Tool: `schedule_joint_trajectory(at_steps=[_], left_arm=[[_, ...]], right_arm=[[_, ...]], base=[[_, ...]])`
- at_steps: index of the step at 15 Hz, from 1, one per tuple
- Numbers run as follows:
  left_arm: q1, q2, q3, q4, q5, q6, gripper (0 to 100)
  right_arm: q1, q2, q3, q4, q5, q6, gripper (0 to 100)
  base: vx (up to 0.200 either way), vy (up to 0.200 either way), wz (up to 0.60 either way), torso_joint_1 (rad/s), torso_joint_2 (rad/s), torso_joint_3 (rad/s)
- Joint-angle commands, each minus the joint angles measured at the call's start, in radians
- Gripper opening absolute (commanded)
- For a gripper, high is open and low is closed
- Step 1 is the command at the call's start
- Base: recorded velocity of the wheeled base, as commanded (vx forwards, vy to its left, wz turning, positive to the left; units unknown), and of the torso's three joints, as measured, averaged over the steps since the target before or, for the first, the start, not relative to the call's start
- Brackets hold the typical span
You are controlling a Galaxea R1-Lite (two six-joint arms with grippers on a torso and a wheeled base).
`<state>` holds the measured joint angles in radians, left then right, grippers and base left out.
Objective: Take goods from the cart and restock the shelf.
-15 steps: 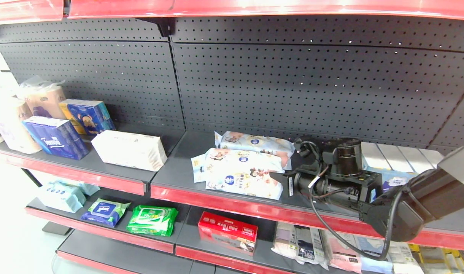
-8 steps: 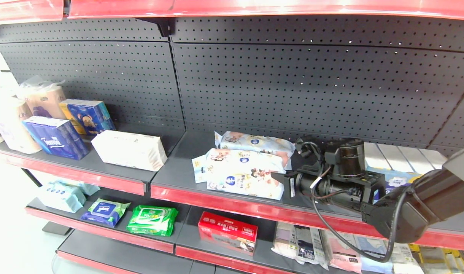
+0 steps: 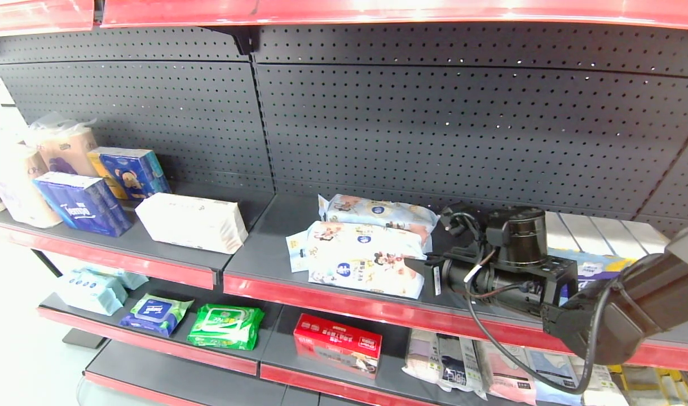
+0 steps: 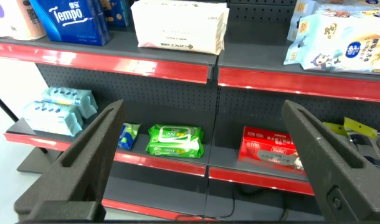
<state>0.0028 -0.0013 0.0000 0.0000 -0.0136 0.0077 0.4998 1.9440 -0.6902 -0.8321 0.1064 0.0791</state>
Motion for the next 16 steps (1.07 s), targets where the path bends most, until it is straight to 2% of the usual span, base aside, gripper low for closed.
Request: schedule_joint_trajectory(at_steps=[1, 16], left_arm=[[0.000, 0.001, 0.000, 0.000, 0.000, 0.000, 100], [0.000, 0.001, 0.000, 0.000, 0.000, 0.000, 100]], right_arm=[[0.002, -0.005, 0.001, -0.001, 0.001, -0.004, 0], [-0.007, -0.019, 0.037, 0.001, -0.004, -0.044, 0]], base=[[0.000, 0.000, 0.00, 0.000, 0.00, 0.000], [0.000, 0.000, 0.00, 0.000, 0.00, 0.000]])
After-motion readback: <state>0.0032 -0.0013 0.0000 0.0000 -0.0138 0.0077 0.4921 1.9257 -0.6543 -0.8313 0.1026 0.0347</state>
